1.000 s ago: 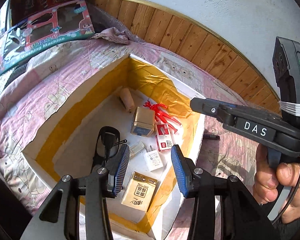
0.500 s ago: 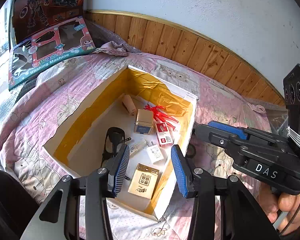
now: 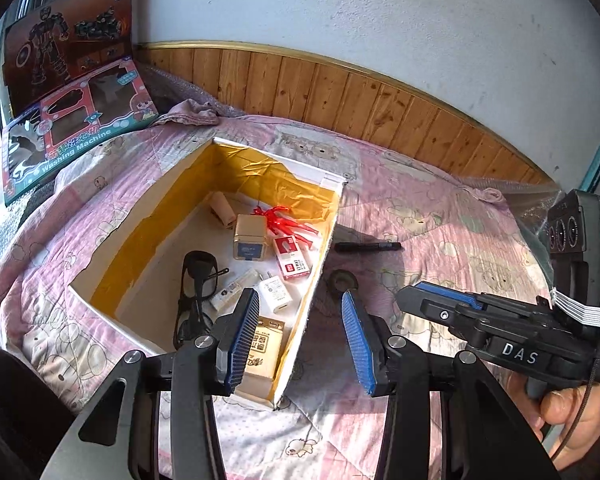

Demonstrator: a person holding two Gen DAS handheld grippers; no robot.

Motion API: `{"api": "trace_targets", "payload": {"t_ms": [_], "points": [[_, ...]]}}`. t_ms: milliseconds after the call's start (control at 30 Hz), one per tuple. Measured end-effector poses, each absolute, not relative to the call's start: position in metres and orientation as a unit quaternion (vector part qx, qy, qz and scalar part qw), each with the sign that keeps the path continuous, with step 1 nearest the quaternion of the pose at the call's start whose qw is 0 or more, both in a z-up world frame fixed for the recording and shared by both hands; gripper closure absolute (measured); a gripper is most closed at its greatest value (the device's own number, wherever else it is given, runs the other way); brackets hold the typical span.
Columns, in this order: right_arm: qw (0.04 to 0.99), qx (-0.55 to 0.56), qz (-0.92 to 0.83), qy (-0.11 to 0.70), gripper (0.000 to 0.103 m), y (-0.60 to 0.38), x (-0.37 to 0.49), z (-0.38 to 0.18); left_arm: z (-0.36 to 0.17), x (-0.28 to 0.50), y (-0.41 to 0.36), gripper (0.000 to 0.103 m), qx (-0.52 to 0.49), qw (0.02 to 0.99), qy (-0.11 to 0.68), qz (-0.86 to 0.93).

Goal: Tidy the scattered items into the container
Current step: 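Withdraw both tools from the box toward the marker and tape roll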

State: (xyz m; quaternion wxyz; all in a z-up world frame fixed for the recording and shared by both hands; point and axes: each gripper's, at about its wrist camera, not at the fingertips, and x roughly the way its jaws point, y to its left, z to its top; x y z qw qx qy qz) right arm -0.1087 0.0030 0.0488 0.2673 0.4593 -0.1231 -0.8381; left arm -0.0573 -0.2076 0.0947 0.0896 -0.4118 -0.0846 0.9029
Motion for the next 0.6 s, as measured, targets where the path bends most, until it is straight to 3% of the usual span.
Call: {"api": "trace_targets", "payload": {"t_ms": [300, 600], "points": [[0.189, 0.495, -0.842, -0.103, 0.069, 0.034, -0.134, 0.002, 0.076, -0.06, -0.168, 0.058, -0.436, 0.132, -0.068, 0.888], [0.18, 0.529, -0.828, -0.039, 0.069, -0.003, -0.205, -0.052, 0.058, -0.076, -0.163, 0.058, -0.455, 0.12, -0.072, 0.879]]}}
